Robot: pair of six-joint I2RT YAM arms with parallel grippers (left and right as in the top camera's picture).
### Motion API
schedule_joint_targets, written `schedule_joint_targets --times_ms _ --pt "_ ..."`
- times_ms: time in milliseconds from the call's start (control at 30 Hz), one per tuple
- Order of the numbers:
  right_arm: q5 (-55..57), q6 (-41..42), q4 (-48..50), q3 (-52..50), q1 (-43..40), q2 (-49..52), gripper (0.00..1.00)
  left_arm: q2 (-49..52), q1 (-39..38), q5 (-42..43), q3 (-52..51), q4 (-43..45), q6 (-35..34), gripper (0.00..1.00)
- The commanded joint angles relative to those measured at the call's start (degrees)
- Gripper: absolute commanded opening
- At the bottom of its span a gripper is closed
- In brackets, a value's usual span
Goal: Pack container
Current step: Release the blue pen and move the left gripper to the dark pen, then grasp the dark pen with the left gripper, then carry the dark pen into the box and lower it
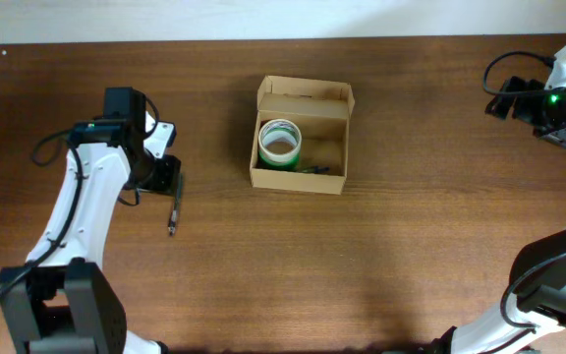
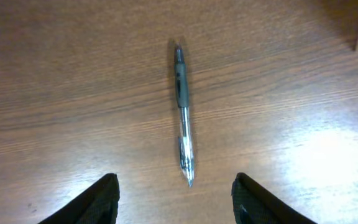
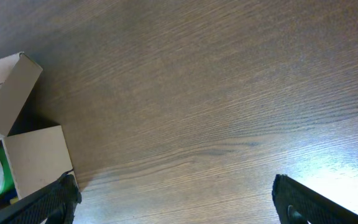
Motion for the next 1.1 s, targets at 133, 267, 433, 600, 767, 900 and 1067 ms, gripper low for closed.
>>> schedule_joint_targets --times_ms 133,267,433,600,767,900,1067 --pt "-0.5 -0.2 0.0 0.3 -0.2 0.2 0.99 9.0 0.1 3.3 -2.1 2.4 2.4 0.57" --pt "-0.5 -0.2 0.0 0.3 -0.2 0.2 0.99 13.4 -0.2 3.6 -2.1 3.6 2.7 0.53" --pt "-0.5 -0.2 0.0 0.3 -0.2 0.2 0.99 17.3 -0.2 3.7 -2.1 4.7 2.6 0.43" --pt "-0.5 -0.2 0.0 0.3 -0.2 0.2 0.99 19.0 -0.3 3.7 -2.1 5.1 2.7 0.09" --pt "-0.5 -0.2 0.0 0.3 -0.2 0.2 0.99 19.4 -0.3 3.7 -1.6 5.8 3.3 0.02" --pt "-0.5 -0.2 0.0 0.3 -0.2 0.2 0.99 19.0 -0.5 5.0 6.5 1.4 7.7 0.01" --pt "-0.5 -0.2 0.0 0.3 -0.2 0.2 0.99 17.9 -0.9 6.0 31.1 -7.5 11.0 0.02"
